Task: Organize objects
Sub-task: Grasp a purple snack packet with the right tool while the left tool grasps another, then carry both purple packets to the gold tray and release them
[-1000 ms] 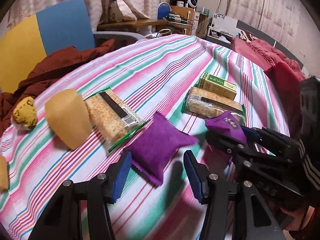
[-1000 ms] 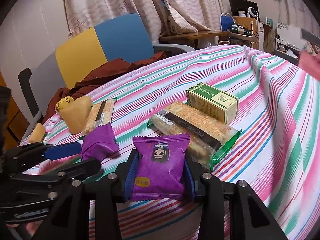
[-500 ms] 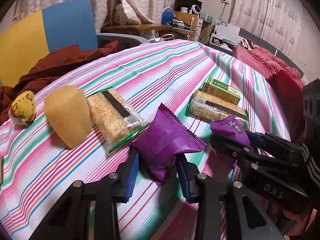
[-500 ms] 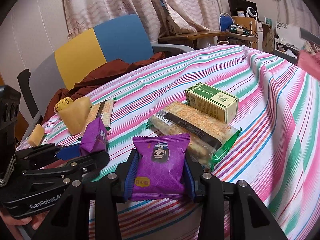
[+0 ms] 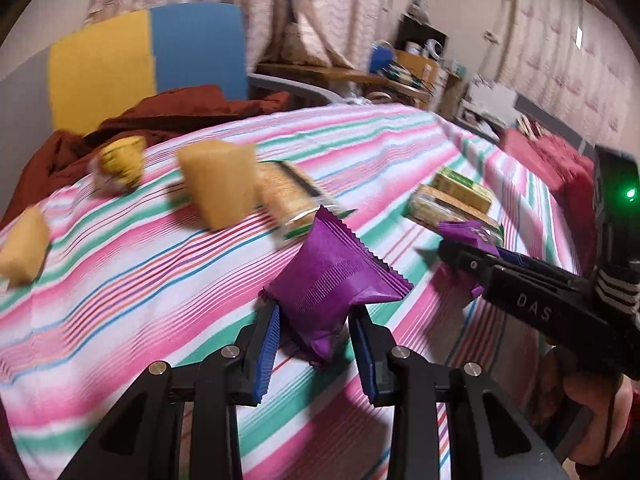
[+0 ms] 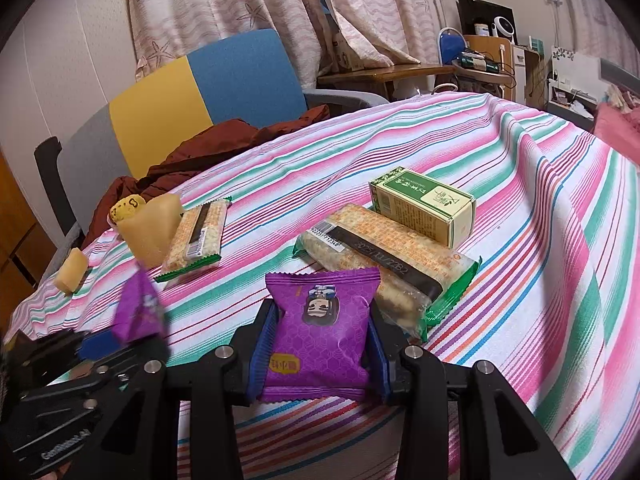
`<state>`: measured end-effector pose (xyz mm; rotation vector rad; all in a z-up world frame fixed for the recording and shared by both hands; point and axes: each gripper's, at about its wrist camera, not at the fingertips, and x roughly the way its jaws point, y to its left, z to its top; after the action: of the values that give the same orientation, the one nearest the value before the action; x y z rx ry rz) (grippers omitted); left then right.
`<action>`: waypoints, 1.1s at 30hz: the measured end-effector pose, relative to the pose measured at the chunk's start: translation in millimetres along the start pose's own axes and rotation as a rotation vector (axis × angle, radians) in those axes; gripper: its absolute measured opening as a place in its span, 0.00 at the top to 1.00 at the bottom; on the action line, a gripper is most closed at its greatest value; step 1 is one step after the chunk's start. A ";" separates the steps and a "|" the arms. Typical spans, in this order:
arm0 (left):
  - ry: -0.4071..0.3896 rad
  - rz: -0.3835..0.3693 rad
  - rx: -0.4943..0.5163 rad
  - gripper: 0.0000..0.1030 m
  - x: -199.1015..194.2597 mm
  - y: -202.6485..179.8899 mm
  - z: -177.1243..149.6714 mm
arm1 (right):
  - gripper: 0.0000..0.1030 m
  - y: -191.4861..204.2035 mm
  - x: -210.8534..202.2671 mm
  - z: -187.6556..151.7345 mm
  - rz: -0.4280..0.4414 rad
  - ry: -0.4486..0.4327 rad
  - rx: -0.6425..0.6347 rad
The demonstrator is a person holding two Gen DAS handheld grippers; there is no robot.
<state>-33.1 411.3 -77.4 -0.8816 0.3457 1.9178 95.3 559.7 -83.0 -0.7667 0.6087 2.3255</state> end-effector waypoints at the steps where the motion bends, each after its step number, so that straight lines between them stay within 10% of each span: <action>1: -0.011 0.011 -0.017 0.67 -4.7 2.8 -3.0 | 0.59 0.4 -0.5 0.3 -0.003 -0.002 -0.004; 21: -0.137 0.103 -0.066 0.67 -75.7 1.3 -55.7 | 0.59 50.1 -33.0 -22.0 -0.005 -0.069 -0.205; 33: -0.199 0.082 -0.176 0.67 -146.4 20.2 -95.6 | 0.59 99.1 -42.1 -59.8 0.178 0.050 -0.192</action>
<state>31.3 251.1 -43.5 -0.7912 0.0963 2.1162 78.4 437.9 -76.7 -0.8915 0.4977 2.5628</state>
